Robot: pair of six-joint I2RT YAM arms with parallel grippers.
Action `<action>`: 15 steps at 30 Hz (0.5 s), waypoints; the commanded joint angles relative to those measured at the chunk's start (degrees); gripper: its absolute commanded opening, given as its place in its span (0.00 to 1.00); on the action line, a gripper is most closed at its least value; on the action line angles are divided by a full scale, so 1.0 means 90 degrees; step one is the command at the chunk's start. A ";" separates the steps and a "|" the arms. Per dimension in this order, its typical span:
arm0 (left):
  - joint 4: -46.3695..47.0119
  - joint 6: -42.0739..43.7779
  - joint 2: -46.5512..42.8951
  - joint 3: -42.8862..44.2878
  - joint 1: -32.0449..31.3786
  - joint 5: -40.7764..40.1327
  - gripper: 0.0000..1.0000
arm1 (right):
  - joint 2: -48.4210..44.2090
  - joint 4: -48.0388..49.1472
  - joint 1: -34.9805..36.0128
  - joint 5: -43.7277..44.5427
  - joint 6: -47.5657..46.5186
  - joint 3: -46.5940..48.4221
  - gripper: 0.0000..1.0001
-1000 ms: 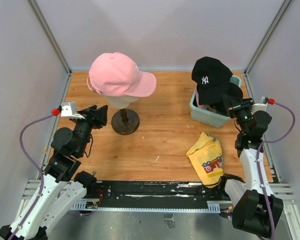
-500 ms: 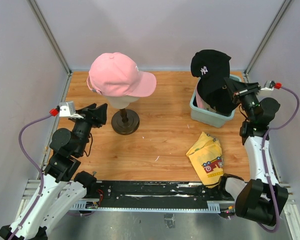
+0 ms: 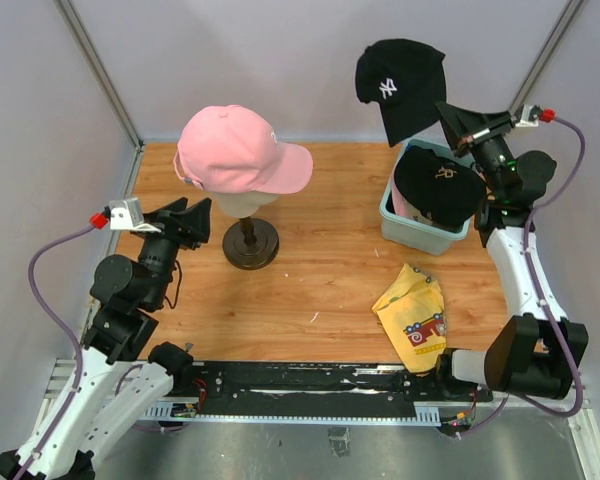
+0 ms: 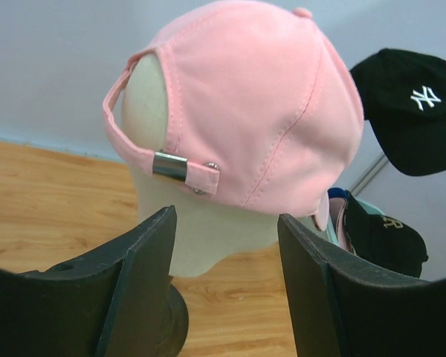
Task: Stack the hats
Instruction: Pick up the hat from the bin.
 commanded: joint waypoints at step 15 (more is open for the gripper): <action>0.0646 -0.0516 0.0756 0.1799 0.0027 0.1427 0.72 | 0.1548 0.2951 0.2213 0.0486 0.2776 0.2797 0.01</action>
